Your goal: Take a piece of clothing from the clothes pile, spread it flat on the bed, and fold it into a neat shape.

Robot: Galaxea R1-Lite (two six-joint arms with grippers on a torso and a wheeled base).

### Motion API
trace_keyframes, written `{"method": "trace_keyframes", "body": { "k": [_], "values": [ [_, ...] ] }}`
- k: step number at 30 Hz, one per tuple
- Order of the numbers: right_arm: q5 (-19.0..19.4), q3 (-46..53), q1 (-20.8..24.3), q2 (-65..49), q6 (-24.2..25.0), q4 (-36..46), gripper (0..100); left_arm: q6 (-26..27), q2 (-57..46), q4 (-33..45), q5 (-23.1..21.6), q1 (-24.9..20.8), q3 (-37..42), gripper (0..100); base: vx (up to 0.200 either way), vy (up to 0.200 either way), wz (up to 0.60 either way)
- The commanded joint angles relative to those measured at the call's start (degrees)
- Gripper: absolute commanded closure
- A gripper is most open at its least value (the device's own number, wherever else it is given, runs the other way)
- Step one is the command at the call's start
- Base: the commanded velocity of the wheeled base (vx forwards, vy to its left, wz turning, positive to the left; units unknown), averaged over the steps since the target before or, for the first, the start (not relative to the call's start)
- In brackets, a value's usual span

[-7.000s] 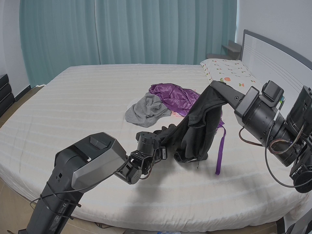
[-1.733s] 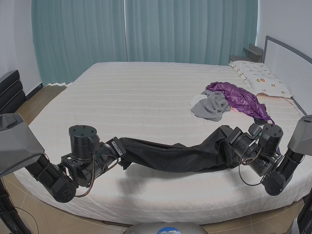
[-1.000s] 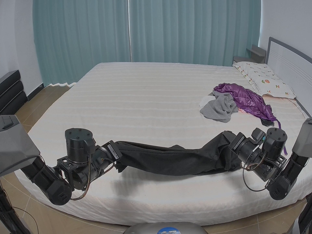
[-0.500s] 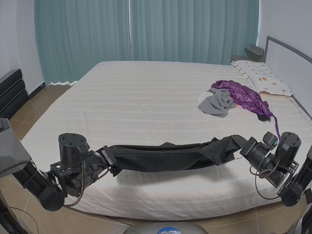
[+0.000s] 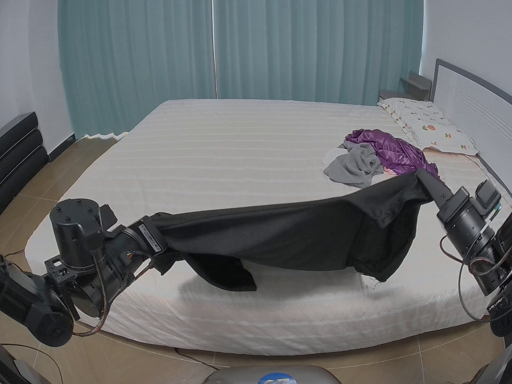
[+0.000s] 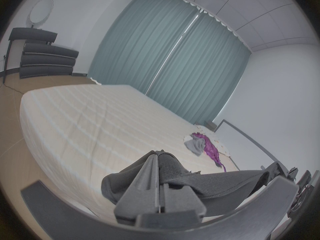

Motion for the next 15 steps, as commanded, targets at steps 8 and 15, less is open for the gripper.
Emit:
{"method": "trace_keyframes", "body": {
  "k": [8, 15],
  "values": [
    [-0.9, -9.3, 0.3, -4.6, -3.2, 5.9, 100, 0.2, -9.3, 17.1, 0.3, 0.6, -9.2, 100, 0.000, 0.000, 0.00],
    [-1.1, -18.9, 0.3, -0.5, -3.1, 13.9, 100, -0.1, -2.1, 20.3, 0.3, 0.9, -17.4, 100, 0.000, 0.000, 0.00]
  ]
}}
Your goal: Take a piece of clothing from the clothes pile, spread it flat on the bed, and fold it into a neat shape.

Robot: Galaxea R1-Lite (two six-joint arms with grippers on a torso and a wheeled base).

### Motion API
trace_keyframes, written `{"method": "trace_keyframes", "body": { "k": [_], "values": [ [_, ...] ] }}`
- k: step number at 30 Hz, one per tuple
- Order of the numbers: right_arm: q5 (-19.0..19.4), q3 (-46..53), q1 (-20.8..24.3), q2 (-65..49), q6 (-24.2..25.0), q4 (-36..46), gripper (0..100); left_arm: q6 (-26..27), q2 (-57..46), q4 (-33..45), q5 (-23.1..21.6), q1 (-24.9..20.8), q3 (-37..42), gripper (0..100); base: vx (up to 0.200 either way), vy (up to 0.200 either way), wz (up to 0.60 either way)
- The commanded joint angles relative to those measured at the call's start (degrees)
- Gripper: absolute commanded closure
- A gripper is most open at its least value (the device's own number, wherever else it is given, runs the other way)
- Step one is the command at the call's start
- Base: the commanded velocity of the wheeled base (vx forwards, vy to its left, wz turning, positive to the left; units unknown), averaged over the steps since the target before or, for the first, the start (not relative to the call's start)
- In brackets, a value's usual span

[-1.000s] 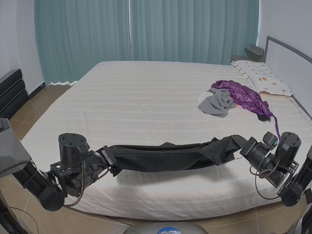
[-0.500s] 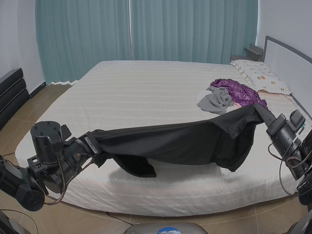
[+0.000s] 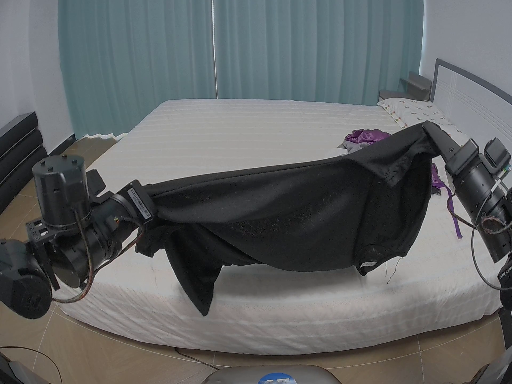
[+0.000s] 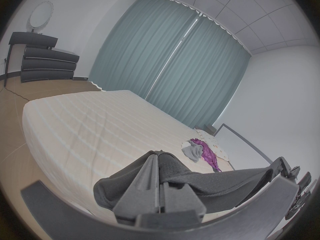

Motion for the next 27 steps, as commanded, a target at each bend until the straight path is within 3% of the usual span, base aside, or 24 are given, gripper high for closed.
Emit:
{"method": "trace_keyframes", "body": {
  "k": [1, 12, 19, 27],
  "values": [
    [-0.2, -7.0, 0.2, 4.8, -0.1, 4.7, 100, -0.3, 6.3, 2.7, -0.1, 0.3, -7.0, 100, 0.000, 0.000, 0.00],
    [-0.2, -15.7, -1.7, 18.8, -0.3, 5.3, 100, -1.9, 18.1, 6.6, -1.9, 2.4, -17.8, 100, 0.200, 0.000, 0.00],
    [-0.1, -24.4, -4.9, 30.6, -0.3, 5.5, 100, -1.9, 27.0, 8.2, -4.9, 6.3, -25.3, 100, 0.200, 0.000, 0.00],
    [0.0, -30.6, -5.8, 43.6, -0.2, 5.2, 100, -3.3, 39.5, 8.3, -5.4, 7.2, -32.2, 100, 0.000, 0.000, 0.00]
  ]
}}
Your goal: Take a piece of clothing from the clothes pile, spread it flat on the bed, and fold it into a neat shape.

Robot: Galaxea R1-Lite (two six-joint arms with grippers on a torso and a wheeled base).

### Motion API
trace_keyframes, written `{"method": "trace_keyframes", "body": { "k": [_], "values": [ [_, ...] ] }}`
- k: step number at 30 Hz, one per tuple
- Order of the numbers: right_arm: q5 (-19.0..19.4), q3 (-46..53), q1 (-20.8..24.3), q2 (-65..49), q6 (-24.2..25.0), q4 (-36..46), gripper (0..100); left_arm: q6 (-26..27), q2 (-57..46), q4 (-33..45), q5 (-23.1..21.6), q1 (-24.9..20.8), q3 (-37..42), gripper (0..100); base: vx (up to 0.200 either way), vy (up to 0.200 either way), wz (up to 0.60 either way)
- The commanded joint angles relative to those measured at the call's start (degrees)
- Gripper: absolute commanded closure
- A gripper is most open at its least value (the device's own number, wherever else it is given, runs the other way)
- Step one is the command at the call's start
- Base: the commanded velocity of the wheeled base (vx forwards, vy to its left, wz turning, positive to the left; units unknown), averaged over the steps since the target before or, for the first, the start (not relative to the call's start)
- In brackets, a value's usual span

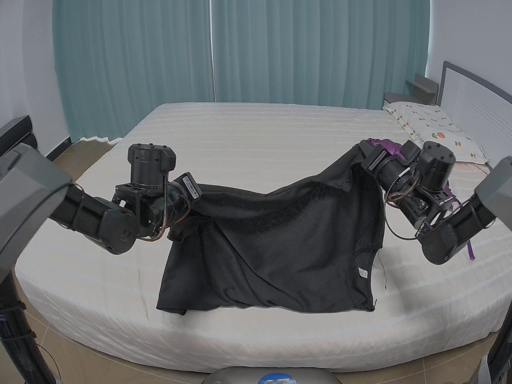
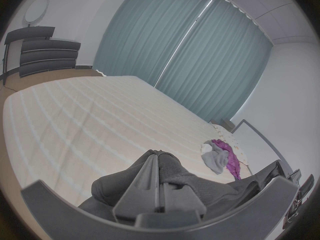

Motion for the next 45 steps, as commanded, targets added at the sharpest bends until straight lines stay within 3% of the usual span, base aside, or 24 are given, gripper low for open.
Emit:
{"method": "trace_keyframes", "body": {
  "k": [1, 13, 14, 15, 22, 28, 32, 36, 41, 45],
  "values": [
    [0.0, -4.7, -0.9, 11.8, 0.1, -0.3, 100, -1.0, 11.0, 0.2, -0.4, 1.1, -5.3, 100, 0.000, 0.000, 0.00],
    [0.9, -11.0, -3.3, 20.3, 0.0, 0.0, 100, -5.1, 21.9, 0.0, -0.6, 2.4, -13.8, 100, 0.000, 0.000, 0.00],
    [1.2, -11.7, -3.5, 21.1, 0.0, 0.1, 0, -5.7, 22.9, 0.1, -0.6, 2.4, -14.7, 100, 0.000, 0.000, 0.00],
    [1.6, -12.4, -3.6, 21.9, 0.1, 0.1, 0, -6.2, 24.0, 0.1, -0.6, 2.4, -15.6, 0, 0.000, 0.000, 0.00],
    [1.8, -14.9, -3.7, 27.0, 1.3, -0.3, 0, -7.7, 28.4, -0.4, -1.4, 2.8, -18.9, 0, 0.000, 0.000, 0.00],
    [-4.8, -21.7, -5.7, 28.1, 3.7, -0.3, 0, -12.0, 28.0, -1.6, -0.6, 3.5, -21.6, 0, 0.000, 0.000, 0.00],
    [-5.2, -19.8, -5.8, 28.1, 3.9, 0.3, 0, -11.8, 28.0, -2.2, 2.2, 4.3, -22.1, 0, 0.000, 0.000, 0.00],
    [-4.1, -15.9, -6.3, 27.2, 4.0, 2.6, 0, -10.7, 27.0, -1.3, 2.1, 4.8, -22.1, 0, 0.000, 0.000, 0.00],
    [-2.3, -11.1, -6.5, 24.0, 5.5, 2.6, 0, -5.5, 24.5, 4.2, -1.5, 5.7, -21.1, 0, 0.000, 0.000, 0.00],
    [1.3, -4.3, -6.5, 19.8, 7.6, 2.5, 0, -5.6, 21.9, 8.5, -9.0, 8.7, -24.3, 0, 0.000, 0.000, 0.00]
  ]
}}
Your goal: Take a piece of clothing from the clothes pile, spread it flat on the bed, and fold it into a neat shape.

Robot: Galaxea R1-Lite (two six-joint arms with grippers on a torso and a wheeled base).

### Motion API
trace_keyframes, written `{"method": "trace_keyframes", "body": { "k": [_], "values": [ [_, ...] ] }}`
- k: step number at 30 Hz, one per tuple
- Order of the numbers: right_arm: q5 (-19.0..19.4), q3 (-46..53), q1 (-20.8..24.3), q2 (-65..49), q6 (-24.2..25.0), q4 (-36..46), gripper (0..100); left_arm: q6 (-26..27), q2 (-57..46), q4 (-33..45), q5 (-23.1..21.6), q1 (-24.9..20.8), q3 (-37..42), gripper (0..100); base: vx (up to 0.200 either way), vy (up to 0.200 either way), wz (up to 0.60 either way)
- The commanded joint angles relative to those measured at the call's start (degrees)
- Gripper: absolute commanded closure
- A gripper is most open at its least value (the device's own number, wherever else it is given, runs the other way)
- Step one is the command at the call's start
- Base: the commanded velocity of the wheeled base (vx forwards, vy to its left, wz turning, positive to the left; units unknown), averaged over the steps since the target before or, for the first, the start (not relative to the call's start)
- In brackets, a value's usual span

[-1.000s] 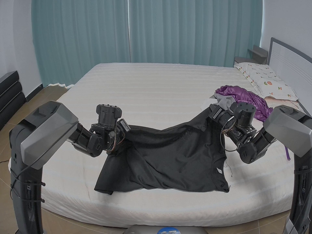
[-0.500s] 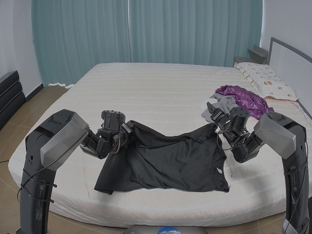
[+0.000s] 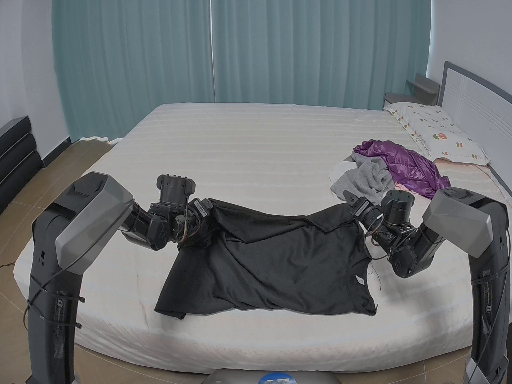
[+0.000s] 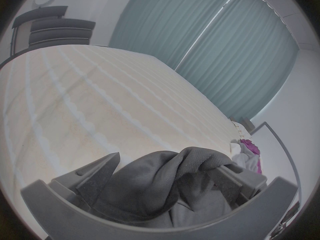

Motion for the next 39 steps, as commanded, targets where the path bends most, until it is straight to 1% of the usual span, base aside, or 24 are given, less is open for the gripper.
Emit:
{"method": "trace_keyframes", "body": {
  "k": [1, 2, 4, 5, 7, 8, 10, 14, 16, 18, 21, 25, 29, 33, 39],
  "values": [
    [2.8, 7.3, -0.1, -5.9, 2.4, -0.1, 0, 0.2, -3.9, 4.0, -5.7, 3.1, -2.7, 0, 0.000, 0.000, 0.00],
    [3.1, 8.5, 0.0, -6.8, 3.6, -0.1, 0, 0.2, -4.0, 4.8, -6.6, 3.4, -3.1, 0, 0.000, 0.000, 0.00],
    [3.2, 10.2, 0.0, -7.8, 6.0, -0.2, 0, -0.2, -3.5, 4.2, -6.1, 4.2, -4.4, 0, 0.000, 0.000, 0.00],
    [3.2, 10.2, 0.0, -7.8, 6.1, -0.2, 0, -0.3, -3.4, 4.0, -6.1, 4.3, -4.5, 0, 0.000, 0.000, 0.00],
    [3.1, 12.1, 0.0, -8.3, 7.9, -0.1, 0, -4.6, -2.3, 0.0, -3.7, 5.0, -6.4, 0, 0.000, 0.000, 0.00],
    [3.1, 12.4, 0.0, -8.3, 7.9, -0.1, 0, -5.0, -1.7, -0.6, -3.4, 5.0, -6.3, 0, 0.000, 0.000, 0.00],
    [3.1, 13.8, -0.1, -8.0, 8.5, -0.3, 0, -4.4, 0.3, -1.7, -2.6, 4.9, -6.3, 0, 0.000, 0.000, 0.00],
    [3.0, 15.8, -0.2, -7.9, 10.0, -0.3, 0, -4.0, 1.4, -1.1, -2.3, 4.7, -5.5, 0, 0.000, 0.000, 0.00],
    [3.0, 16.1, -0.2, -8.0, 10.0, -0.3, 0, -3.9, 1.4, -0.9, -2.3, 4.7, -5.1, 0, 0.000, 0.000, 0.00],
    [3.0, 18.3, 0.2, -8.3, 10.0, -0.3, 0, 1.3, 1.1, 2.9, -2.9, 4.3, -1.6, 0, 0.000, 0.000, 0.00],
    [3.1, 19.9, 0.3, -8.4, 10.2, -0.3, 0, 4.6, 1.0, 3.8, -2.9, 4.4, 0.7, 0, 0.000, 0.000, 0.00],
    [3.1, 22.4, 0.3, -9.0, 10.4, -0.8, 0, 5.0, -1.6, 4.4, -3.5, 4.8, 4.7, 0, 0.000, 0.000, 0.00],
    [3.1, 25.4, 0.5, -9.4, 11.3, -2.6, 0, 4.9, -6.3, 3.8, -7.3, 5.5, 10.0, 0, 0.000, 0.000, 0.00],
    [3.4, 28.4, 0.6, -10.1, 13.7, -6.0, 0, 4.5, -8.6, 3.9, -8.1, 6.2, 11.3, 0, 0.000, 0.000, 0.00],
    [4.0, 30.4, 0.2, -10.6, 14.1, -7.7, 0, 4.4, -7.8, 4.6, -8.4, 5.6, 12.9, 0, 0.000, 0.000, 0.00]
  ]
}}
